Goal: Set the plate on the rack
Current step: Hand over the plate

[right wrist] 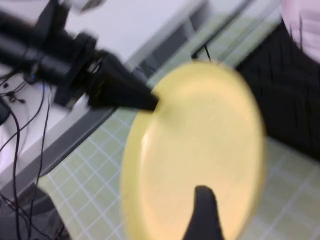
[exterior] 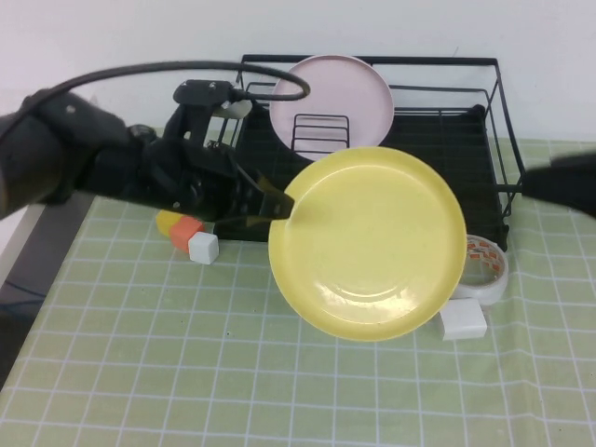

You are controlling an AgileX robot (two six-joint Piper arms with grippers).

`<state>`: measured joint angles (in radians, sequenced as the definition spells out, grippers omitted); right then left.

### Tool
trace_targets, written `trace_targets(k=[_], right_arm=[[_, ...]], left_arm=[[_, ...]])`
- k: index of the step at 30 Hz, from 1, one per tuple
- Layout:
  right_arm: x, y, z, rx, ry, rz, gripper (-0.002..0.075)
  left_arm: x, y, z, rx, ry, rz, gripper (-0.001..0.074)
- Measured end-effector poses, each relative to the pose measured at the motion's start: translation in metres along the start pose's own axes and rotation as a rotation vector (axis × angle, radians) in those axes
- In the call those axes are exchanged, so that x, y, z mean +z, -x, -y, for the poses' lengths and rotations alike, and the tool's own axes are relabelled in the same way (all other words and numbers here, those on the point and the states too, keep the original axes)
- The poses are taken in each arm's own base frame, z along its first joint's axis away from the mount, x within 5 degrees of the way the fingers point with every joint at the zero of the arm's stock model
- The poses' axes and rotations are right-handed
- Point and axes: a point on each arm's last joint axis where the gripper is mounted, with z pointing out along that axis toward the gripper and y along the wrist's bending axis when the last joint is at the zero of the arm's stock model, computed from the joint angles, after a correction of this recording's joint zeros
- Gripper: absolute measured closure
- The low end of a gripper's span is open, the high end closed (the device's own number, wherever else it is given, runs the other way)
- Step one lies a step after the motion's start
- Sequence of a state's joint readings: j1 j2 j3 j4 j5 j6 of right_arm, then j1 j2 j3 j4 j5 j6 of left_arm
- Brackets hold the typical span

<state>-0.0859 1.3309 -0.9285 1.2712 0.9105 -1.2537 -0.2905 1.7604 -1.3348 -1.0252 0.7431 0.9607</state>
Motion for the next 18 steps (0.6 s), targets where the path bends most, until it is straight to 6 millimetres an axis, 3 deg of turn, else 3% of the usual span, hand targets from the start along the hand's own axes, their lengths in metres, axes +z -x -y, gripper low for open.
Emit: trace_targets(k=[5,9,18], right_arm=[[0.02,0.026,0.021,-0.059,0.111,-0.013,0.0225],[0.042,0.035,0.025,-0.101,0.218,-0.049,0.0225],[0.099,0.019,0.011,-0.149,0.311,-0.187,0.0232]], left_arm=[[-0.021,-0.006,0.019,0.008,0.016,0.122,0.0731],[-0.03,-0.003,0.025,-0.001,0.021,0.189,0.0731],[-0.033,0.0,0.027,0.003,0.018,0.227,0.0731]])
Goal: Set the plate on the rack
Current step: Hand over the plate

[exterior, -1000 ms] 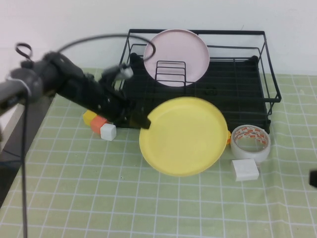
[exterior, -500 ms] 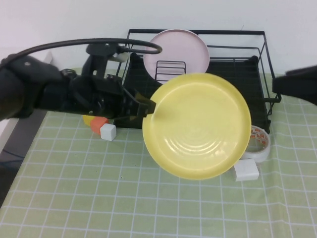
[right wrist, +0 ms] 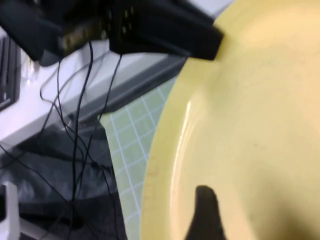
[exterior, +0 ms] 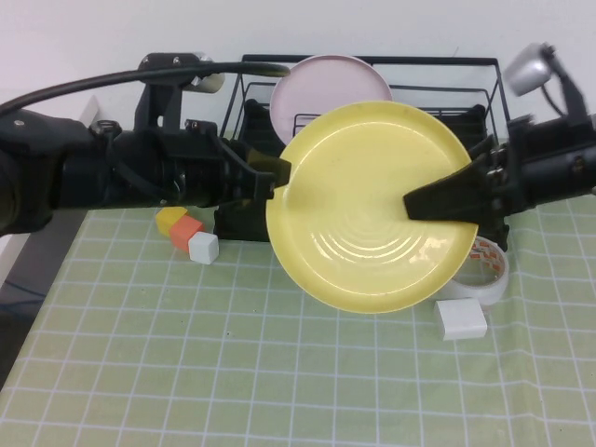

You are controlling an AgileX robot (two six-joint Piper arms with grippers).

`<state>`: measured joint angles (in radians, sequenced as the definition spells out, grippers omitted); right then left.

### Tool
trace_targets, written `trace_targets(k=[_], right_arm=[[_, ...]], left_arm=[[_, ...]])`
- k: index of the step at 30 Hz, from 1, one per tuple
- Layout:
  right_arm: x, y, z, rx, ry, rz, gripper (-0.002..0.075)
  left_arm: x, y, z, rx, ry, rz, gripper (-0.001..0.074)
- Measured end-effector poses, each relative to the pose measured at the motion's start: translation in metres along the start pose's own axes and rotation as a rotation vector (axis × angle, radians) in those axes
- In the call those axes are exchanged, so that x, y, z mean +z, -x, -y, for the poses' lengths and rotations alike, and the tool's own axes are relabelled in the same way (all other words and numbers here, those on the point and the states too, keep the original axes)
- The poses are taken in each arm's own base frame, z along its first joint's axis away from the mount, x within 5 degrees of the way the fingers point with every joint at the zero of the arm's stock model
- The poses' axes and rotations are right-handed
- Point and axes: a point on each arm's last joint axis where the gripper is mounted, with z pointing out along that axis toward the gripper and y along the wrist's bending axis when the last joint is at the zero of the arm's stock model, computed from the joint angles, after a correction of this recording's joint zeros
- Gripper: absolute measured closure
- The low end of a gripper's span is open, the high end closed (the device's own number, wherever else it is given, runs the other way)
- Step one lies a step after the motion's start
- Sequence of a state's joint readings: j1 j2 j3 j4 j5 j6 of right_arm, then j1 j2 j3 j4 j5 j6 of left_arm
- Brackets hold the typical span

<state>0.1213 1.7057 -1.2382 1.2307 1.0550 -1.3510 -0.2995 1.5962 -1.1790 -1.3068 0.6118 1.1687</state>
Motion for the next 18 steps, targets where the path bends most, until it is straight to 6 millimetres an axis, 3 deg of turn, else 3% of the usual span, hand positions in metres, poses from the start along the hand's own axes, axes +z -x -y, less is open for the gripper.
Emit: trace_targets(k=[3,7,12,18], right_arm=[[0.008,0.0,0.0,-0.008,-0.021,-0.008,0.0328],[0.009,0.004,0.004,0.007,-0.078,0.03,0.058],[0.009,0.005,0.006,-0.016,-0.102,0.039,0.0582],[0.01,0.008,0.004,-0.118,-0.091,0.064,0.0584]], left_arm=[[0.0,0.0,0.0,0.003,0.002,0.001,0.0731],[0.0,-0.001,0.0,0.011,0.0,-0.005,0.0729],[-0.005,0.001,-0.002,-0.014,0.004,0.001,0.0657],[-0.026,0.005,-0.018,-0.067,0.033,0.004,0.0374]])
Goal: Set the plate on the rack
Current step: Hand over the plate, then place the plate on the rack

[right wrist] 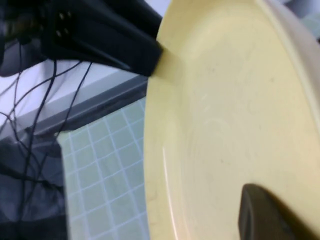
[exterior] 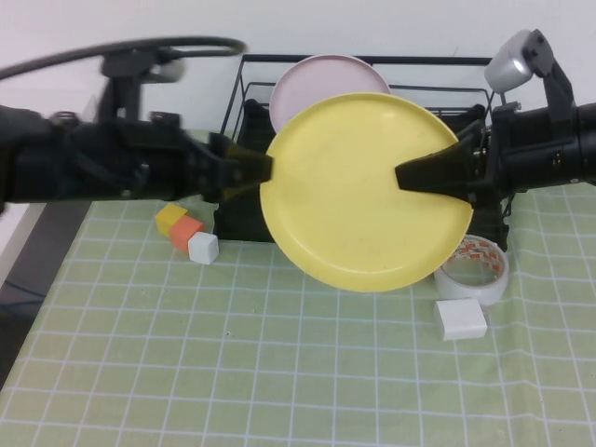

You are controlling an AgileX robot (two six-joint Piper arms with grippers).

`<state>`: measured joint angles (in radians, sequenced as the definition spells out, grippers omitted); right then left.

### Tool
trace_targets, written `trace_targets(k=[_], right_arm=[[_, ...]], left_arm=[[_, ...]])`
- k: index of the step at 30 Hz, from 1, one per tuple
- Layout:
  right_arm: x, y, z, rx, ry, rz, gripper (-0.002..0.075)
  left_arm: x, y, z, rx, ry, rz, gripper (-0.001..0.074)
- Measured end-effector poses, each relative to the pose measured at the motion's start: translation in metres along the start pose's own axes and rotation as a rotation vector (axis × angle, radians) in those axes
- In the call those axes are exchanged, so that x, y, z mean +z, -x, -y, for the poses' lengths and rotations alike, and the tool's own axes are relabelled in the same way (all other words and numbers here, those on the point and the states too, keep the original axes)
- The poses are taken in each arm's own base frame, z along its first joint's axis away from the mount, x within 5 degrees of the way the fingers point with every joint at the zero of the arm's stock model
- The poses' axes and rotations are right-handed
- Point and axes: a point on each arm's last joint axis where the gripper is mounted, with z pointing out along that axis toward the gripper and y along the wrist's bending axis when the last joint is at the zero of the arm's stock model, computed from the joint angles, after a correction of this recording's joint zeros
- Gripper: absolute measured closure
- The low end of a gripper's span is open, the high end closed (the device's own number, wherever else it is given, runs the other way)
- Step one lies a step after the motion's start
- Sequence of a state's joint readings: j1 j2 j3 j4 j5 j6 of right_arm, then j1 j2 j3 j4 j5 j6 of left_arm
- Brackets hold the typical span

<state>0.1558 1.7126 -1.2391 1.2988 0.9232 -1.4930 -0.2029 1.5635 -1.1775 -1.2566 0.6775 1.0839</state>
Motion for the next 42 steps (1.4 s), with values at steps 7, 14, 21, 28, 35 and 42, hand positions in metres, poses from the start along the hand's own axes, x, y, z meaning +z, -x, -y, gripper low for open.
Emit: trace_targets(k=[7,14,21,28,35,42], right_arm=[[-0.002,0.011,0.012,-0.186,-0.128,0.057,0.0585],[-0.004,0.056,0.029,-0.417,-0.2,0.143,0.0585],[0.021,0.093,0.063,-0.637,-0.074,0.217,0.0585],[0.05,0.102,0.114,-0.688,-0.088,0.269,0.0585],[0.081,0.079,0.156,-0.715,-0.125,0.282,0.0585],[0.113,0.034,0.19,-0.689,-0.165,0.257,0.0585]], left_arm=[[-0.06,0.006,-0.043,-0.078,0.238,0.006,0.0419],[-0.116,0.003,-0.055,-0.201,0.412,0.041,0.0707],[-0.134,-0.032,-0.02,-0.241,0.389,0.112,0.0731],[-0.15,-0.091,0.022,-0.243,0.36,0.119,0.0735],[-0.162,-0.122,0.052,-0.197,0.329,0.195,0.0735],[-0.158,-0.136,0.056,-0.222,0.284,0.172,0.0735]])
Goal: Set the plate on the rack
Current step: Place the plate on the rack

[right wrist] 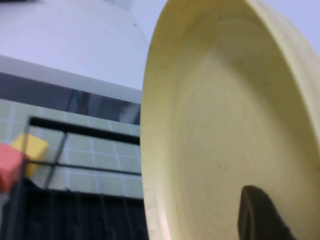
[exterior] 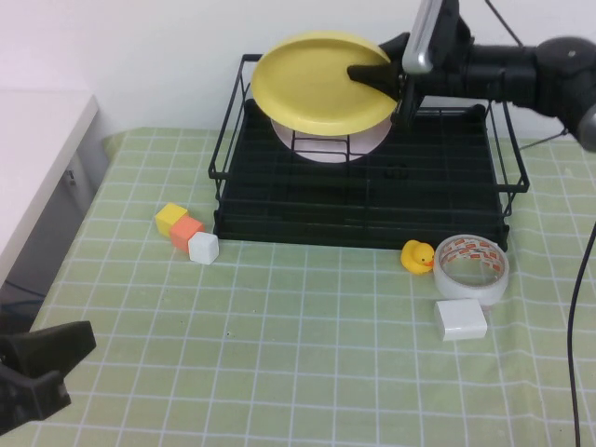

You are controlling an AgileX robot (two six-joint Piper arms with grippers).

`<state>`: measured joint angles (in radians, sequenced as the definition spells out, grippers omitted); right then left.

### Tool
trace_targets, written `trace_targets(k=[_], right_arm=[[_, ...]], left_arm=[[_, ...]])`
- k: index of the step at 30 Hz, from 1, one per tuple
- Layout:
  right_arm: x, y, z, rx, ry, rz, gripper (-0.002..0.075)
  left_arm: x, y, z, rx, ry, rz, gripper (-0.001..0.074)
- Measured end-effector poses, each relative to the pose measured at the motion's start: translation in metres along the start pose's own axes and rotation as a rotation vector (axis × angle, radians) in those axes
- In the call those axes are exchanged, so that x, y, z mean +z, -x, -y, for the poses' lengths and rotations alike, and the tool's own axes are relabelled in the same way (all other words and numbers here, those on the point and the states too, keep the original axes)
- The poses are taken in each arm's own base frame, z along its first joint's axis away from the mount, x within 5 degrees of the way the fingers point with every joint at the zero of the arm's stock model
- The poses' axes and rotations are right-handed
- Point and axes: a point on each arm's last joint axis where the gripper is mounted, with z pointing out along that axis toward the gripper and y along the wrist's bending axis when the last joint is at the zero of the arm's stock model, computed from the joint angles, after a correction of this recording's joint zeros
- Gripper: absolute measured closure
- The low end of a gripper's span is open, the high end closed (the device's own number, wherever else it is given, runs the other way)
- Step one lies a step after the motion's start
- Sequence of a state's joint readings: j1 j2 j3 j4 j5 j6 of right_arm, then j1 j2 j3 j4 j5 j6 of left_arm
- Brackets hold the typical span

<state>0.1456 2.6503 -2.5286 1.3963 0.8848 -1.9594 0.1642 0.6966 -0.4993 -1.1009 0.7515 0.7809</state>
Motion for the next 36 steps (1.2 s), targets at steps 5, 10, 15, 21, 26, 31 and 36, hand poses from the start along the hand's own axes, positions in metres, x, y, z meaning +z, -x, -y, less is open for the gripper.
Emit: trace_targets(k=[5,10,15,21,26,31,36], right_arm=[[0.002,-0.009,0.004,-0.015,-0.07,0.005,0.0585],[0.001,-0.005,0.01,-0.041,-0.133,0.034,0.0585],[0.001,-0.005,0.011,-0.058,-0.148,0.029,0.0585],[0.001,-0.006,0.011,-0.059,-0.151,0.027,0.0585],[0.006,-0.022,0.006,-0.027,-0.145,0.02,0.0585],[0.011,-0.044,-0.001,0.009,-0.138,0.002,0.0585],[0.012,-0.049,-0.003,0.021,-0.139,0.0,0.0585]], left_arm=[[0.0,-0.002,0.0,0.002,-0.003,-0.007,0.0735],[0.0,-0.003,0.0,0.022,-0.004,-0.007,0.0735],[0.0,-0.003,0.0,0.047,-0.005,-0.006,0.0735],[0.0,-0.003,0.0,0.054,-0.005,-0.005,0.0735],[0.0,-0.003,0.0,0.055,-0.006,-0.004,0.0735],[0.0,-0.003,0.0,0.053,-0.008,-0.003,0.0735],[0.0,-0.002,0.0,0.058,-0.009,-0.002,0.0735]])
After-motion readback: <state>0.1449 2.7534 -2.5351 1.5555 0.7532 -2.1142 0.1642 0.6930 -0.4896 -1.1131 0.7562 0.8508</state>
